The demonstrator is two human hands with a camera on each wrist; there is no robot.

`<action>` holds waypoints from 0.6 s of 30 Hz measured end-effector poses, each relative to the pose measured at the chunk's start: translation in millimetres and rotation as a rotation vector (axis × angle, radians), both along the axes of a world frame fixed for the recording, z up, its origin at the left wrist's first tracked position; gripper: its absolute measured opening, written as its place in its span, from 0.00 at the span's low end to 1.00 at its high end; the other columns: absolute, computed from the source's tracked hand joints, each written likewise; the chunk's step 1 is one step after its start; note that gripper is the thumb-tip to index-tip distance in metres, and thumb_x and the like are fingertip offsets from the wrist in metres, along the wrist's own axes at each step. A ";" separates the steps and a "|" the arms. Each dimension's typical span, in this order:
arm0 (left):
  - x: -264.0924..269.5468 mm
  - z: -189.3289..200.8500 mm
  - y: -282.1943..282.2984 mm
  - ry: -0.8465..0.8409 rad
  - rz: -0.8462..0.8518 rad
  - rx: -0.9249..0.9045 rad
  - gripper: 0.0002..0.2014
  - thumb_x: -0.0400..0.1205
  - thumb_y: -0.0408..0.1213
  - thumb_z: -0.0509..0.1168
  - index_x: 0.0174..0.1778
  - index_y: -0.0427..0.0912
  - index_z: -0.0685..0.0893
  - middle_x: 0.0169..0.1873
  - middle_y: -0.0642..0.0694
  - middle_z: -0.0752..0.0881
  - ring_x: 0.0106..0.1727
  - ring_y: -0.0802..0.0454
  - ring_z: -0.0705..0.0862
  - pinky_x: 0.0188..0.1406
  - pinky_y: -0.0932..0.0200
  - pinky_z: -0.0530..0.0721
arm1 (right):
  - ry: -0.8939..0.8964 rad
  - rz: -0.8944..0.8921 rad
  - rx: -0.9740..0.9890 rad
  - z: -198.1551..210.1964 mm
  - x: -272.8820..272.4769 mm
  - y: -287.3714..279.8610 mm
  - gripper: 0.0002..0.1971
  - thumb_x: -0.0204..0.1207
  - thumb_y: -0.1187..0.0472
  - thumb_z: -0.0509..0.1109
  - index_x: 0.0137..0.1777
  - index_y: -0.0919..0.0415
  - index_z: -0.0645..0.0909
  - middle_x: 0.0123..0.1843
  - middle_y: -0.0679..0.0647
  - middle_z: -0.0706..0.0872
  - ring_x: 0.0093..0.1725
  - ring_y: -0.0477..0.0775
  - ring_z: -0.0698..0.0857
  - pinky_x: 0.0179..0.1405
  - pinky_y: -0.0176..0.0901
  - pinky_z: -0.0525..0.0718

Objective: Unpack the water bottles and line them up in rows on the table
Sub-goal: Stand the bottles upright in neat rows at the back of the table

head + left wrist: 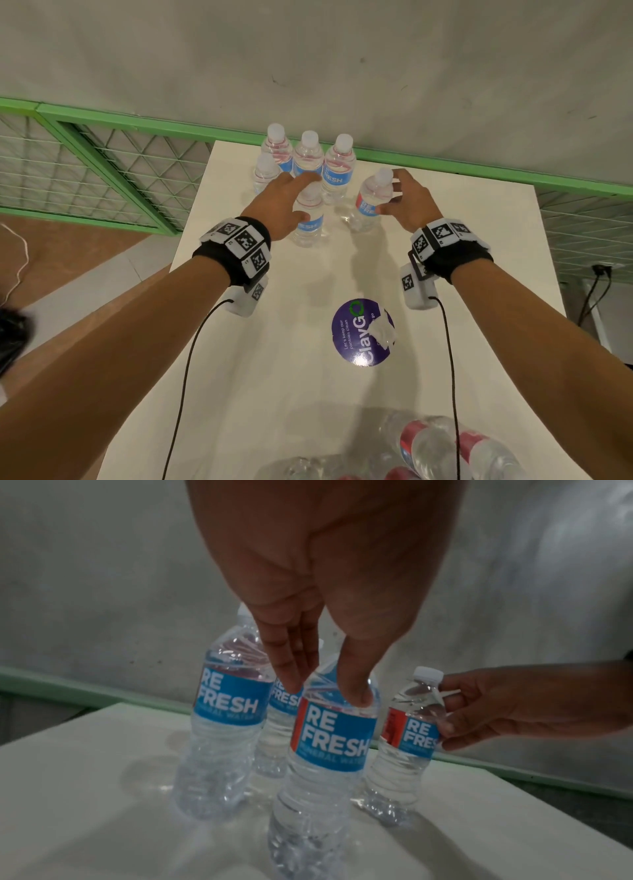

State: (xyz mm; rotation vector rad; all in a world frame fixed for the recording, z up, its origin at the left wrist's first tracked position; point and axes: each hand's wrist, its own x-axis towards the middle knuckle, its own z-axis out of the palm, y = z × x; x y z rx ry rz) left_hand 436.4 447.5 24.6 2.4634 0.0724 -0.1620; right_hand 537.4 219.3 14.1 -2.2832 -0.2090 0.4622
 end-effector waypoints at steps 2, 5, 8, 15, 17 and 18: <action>9.7 3.5 -0.8 0.024 -0.015 0.079 0.31 0.78 0.33 0.68 0.75 0.51 0.64 0.59 0.40 0.74 0.60 0.42 0.75 0.60 0.52 0.74 | -0.010 -0.023 -0.020 0.6 12.8 3.5 0.30 0.68 0.69 0.77 0.69 0.60 0.70 0.67 0.59 0.82 0.62 0.61 0.82 0.61 0.48 0.79; 24.0 8.5 -2.4 0.028 -0.032 0.188 0.30 0.79 0.31 0.67 0.75 0.47 0.65 0.61 0.37 0.75 0.62 0.39 0.75 0.57 0.51 0.72 | -0.022 -0.039 -0.043 0.5 26.8 9.0 0.30 0.68 0.68 0.76 0.69 0.62 0.71 0.67 0.59 0.82 0.64 0.61 0.81 0.58 0.45 0.76; 34.7 13.2 -1.8 0.039 -0.026 0.249 0.30 0.79 0.32 0.67 0.76 0.46 0.64 0.62 0.36 0.76 0.63 0.38 0.76 0.60 0.48 0.73 | -0.033 -0.032 -0.034 -0.2 35.8 13.9 0.30 0.68 0.68 0.77 0.69 0.62 0.71 0.68 0.59 0.81 0.65 0.61 0.81 0.61 0.49 0.78; 42.1 15.2 2.5 0.070 -0.007 0.285 0.31 0.79 0.34 0.67 0.77 0.47 0.62 0.64 0.35 0.75 0.63 0.36 0.77 0.61 0.44 0.76 | -0.054 -0.029 -0.041 0.0 44.7 22.3 0.31 0.67 0.67 0.78 0.69 0.62 0.71 0.67 0.58 0.82 0.65 0.60 0.81 0.63 0.50 0.78; 41.8 15.3 2.3 0.070 -0.009 0.294 0.32 0.79 0.34 0.67 0.78 0.47 0.61 0.65 0.35 0.75 0.64 0.35 0.76 0.61 0.43 0.76 | -0.057 -0.032 -0.050 0.2 45.8 23.9 0.31 0.66 0.65 0.79 0.68 0.62 0.71 0.66 0.58 0.82 0.63 0.60 0.82 0.60 0.50 0.79; 41.4 15.7 1.8 0.067 -0.011 0.298 0.32 0.79 0.34 0.66 0.78 0.47 0.61 0.65 0.34 0.75 0.64 0.35 0.76 0.61 0.43 0.76 | -0.060 -0.035 -0.052 0.5 46.3 24.5 0.31 0.65 0.65 0.80 0.68 0.62 0.72 0.65 0.59 0.83 0.63 0.60 0.82 0.59 0.49 0.79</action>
